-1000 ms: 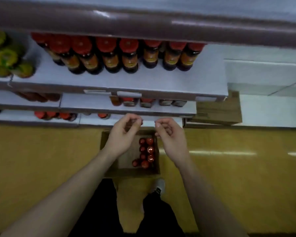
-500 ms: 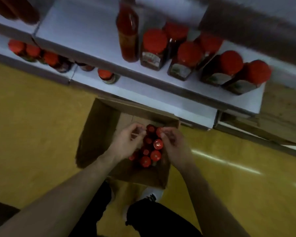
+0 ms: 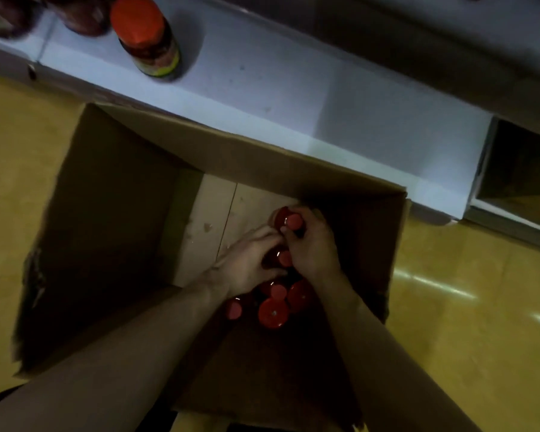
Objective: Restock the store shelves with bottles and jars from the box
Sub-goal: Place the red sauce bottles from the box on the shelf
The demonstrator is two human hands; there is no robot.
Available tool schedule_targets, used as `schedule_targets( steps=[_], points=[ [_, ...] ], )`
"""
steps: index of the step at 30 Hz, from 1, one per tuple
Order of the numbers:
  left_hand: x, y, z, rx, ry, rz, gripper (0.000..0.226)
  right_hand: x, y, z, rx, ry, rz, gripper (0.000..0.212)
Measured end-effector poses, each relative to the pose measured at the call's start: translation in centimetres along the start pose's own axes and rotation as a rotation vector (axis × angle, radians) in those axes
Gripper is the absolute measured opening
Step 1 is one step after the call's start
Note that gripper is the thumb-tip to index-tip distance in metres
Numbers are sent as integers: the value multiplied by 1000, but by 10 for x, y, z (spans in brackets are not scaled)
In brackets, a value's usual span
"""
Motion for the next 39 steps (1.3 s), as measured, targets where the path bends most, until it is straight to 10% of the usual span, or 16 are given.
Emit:
schedule_targets(
  steps=[19,39],
  points=[
    [90,-116,68,197,-125,217,45,104,-65,-53,27,-6,-76,44],
    [212,-497,550,305,232,285,30,494,-417,-401,-105,-442,33,18]
  ],
)
Point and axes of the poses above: each hand's wrist, its own x-axis away from the middle knuckle, its own y-axis out of the palm, z = x × y, the point moved 8 cm from there along -x, towards the middle knuckle, and after that the axes turned 11 degrees about y, right-handed, at the moved point
